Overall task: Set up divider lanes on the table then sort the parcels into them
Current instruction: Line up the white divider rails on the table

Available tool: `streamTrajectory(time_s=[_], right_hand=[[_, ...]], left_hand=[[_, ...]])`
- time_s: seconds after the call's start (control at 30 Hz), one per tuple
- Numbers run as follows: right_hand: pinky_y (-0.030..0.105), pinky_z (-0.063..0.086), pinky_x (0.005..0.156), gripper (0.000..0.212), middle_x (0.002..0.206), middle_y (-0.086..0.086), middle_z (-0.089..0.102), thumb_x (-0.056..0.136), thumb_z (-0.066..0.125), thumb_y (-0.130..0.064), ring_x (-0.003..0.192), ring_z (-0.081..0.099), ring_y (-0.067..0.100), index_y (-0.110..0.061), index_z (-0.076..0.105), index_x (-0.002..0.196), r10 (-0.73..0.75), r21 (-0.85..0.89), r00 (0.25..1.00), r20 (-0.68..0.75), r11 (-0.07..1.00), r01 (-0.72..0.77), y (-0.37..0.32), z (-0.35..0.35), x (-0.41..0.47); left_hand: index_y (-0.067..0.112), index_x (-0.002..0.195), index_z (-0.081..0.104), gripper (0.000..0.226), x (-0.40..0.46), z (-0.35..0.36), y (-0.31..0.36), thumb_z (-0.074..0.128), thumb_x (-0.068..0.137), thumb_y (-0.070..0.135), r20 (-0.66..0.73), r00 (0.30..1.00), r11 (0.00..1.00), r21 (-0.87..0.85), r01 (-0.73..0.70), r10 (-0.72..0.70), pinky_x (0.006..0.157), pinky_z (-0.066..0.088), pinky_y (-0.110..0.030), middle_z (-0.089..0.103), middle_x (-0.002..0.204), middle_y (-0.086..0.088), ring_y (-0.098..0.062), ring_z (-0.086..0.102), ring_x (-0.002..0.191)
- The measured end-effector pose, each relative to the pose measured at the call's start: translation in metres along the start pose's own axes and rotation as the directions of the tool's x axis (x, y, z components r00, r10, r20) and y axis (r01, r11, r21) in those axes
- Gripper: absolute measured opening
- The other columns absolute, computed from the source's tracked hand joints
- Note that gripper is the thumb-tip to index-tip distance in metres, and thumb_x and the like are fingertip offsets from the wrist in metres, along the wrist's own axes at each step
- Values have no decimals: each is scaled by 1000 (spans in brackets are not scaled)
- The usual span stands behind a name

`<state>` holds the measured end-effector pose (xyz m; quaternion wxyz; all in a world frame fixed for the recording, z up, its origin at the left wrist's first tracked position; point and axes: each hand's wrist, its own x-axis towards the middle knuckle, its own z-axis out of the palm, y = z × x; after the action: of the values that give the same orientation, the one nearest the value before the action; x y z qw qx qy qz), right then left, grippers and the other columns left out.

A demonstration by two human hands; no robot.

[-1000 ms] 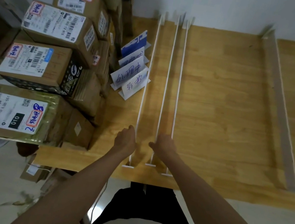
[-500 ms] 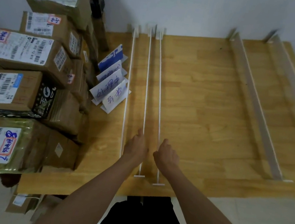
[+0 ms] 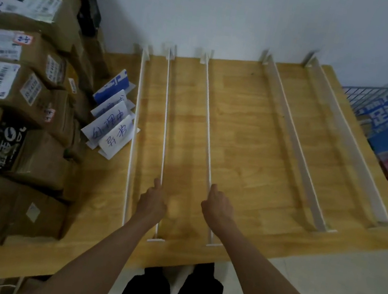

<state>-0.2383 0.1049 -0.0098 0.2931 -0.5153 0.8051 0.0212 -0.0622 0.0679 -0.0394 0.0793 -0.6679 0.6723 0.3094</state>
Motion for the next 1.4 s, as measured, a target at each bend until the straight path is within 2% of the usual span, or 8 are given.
streamTrajectory(time_s=[0.17,0.3,0.73,0.9,1.07,1.4], right_hand=[[37,44,73,32,115,17,62,95,49,-11,107,62,38,-7,42,126,-7,3,1000,-9,1000,7,30,-17,11],[40,48,77,28,113,18,63,93,50,-10,107,61,39,-8,44,120,-13,0,1000,-7,1000,13,54,-31,22],[40,47,87,52,122,17,59,92,47,-12,114,58,37,-7,32,142,9,-6,996,88,1000,-8,106,-36,37],[39,47,81,47,116,19,62,90,54,-15,109,60,40,-6,36,133,-9,28,995,102,1000,6,107,-35,41],[35,42,71,47,113,18,63,90,55,-15,106,61,39,-8,36,131,-5,45,995,95,999,1,104,-34,44],[39,47,74,46,112,17,63,89,56,-16,104,62,40,-9,36,129,3,34,995,103,999,-6,116,-43,50]], left_hand=[[9,131,30,54,1,7,22,60,86,10,-28,999,999,-27,20,-20,68,52,-40,61,109,-14,-37,63,91],[9,136,28,58,2,9,44,61,88,12,-25,998,998,-5,56,-56,66,43,-36,59,116,-15,-37,62,98],[12,131,30,56,1,26,66,65,87,11,-36,994,994,-1,107,-107,67,47,-37,61,112,-12,-32,64,95],[13,131,29,57,1,30,62,64,87,12,-21,992,992,-24,120,-121,67,46,-37,61,109,-11,-31,64,95],[16,132,29,60,4,29,68,67,86,14,-3,995,994,-28,104,-104,76,53,-42,60,113,-11,-33,64,99],[15,129,30,54,8,31,80,64,88,11,-9,996,994,-60,91,-91,78,52,-43,60,113,-13,-36,63,98]])
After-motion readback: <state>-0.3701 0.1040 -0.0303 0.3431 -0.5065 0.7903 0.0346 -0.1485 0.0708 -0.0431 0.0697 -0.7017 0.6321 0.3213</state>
